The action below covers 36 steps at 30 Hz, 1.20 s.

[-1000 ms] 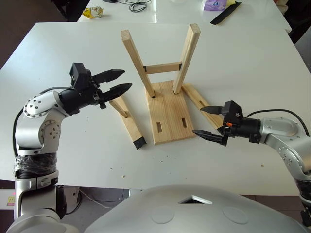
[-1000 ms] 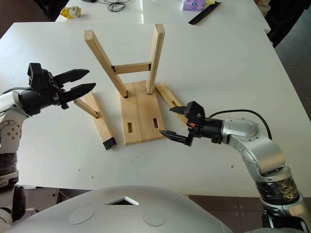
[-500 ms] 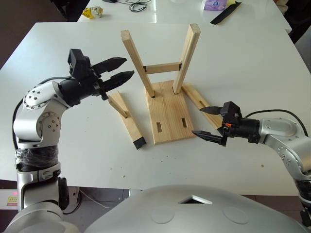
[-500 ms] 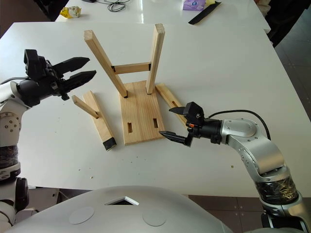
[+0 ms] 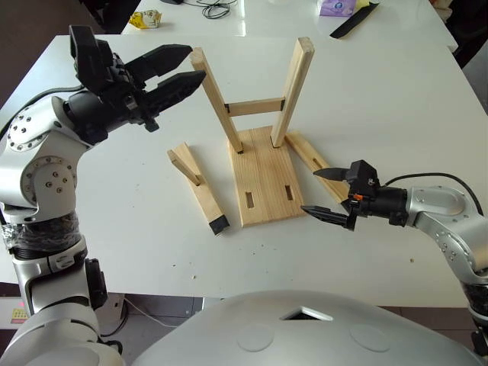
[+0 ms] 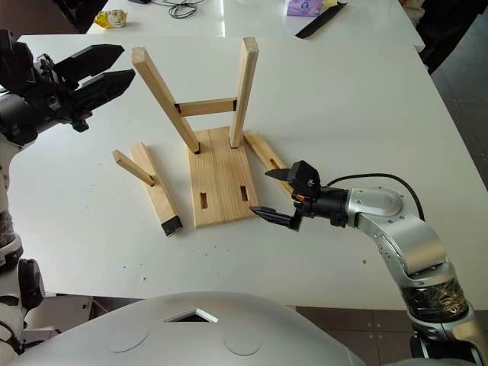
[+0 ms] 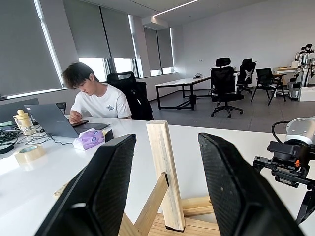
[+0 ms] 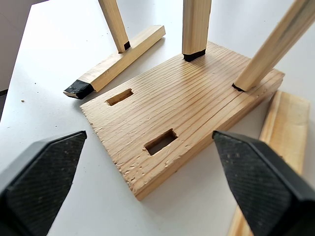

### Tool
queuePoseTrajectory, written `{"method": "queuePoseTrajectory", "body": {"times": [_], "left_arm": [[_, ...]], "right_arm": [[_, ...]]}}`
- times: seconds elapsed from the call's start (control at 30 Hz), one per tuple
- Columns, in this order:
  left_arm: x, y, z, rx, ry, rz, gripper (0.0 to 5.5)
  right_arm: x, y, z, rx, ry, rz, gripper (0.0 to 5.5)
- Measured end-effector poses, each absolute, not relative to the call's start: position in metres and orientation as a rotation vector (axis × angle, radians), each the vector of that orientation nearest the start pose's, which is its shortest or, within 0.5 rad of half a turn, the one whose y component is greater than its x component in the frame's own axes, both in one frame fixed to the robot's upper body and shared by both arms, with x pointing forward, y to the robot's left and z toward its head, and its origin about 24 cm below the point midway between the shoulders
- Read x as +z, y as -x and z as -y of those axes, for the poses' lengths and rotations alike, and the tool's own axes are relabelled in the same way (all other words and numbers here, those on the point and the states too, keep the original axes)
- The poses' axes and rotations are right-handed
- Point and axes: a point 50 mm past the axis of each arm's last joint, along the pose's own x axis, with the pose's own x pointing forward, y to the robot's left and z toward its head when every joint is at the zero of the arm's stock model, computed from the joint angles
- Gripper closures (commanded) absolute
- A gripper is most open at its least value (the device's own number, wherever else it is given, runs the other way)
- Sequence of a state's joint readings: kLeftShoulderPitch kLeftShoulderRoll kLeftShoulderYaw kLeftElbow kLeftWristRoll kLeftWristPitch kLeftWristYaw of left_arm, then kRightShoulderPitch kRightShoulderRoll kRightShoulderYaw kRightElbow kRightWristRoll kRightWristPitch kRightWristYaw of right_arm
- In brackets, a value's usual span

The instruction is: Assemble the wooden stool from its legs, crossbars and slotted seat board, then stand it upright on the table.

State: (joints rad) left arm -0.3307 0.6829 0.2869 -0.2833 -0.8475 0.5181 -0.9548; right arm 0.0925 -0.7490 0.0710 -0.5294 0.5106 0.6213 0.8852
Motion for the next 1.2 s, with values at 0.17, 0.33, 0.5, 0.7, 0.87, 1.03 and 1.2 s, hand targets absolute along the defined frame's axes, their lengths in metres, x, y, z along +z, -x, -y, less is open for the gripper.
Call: {"method": "queuePoseTrajectory", "body": {"times": [0.17, 0.33, 0.5, 0.7, 0.87, 1.03, 1.2], "left_arm": [[0.207, -0.250, -0.216, -1.063, 0.008, 0.204, 3.14], [0.142, -0.244, -0.214, -1.051, 0.011, 0.024, 3.14], [0.129, -0.242, -0.209, -1.060, -0.008, 0.064, 3.14], [0.132, -0.247, -0.208, -1.060, 0.026, 0.066, 3.14], [0.151, -0.249, -0.204, -1.072, 0.076, 0.096, 3.14], [0.183, -0.252, -0.202, -1.082, 0.083, 0.183, 3.14], [0.204, -0.236, -0.188, -1.152, 0.101, 0.175, 3.14]], "right_arm": [[0.096, -0.190, 0.174, 1.145, 0.142, -0.437, 0.75], [0.095, -0.189, 0.173, 1.148, 0.139, -0.441, 0.75], [0.096, -0.189, 0.173, 1.155, 0.140, -0.444, 0.75], [0.097, -0.190, 0.173, 1.159, 0.143, -0.439, 0.75], [0.097, -0.190, 0.172, 1.153, 0.142, -0.437, 0.75], [0.097, -0.191, 0.172, 1.151, 0.138, -0.433, 0.75], [0.097, -0.191, 0.172, 1.151, 0.138, -0.429, 0.75]]}}
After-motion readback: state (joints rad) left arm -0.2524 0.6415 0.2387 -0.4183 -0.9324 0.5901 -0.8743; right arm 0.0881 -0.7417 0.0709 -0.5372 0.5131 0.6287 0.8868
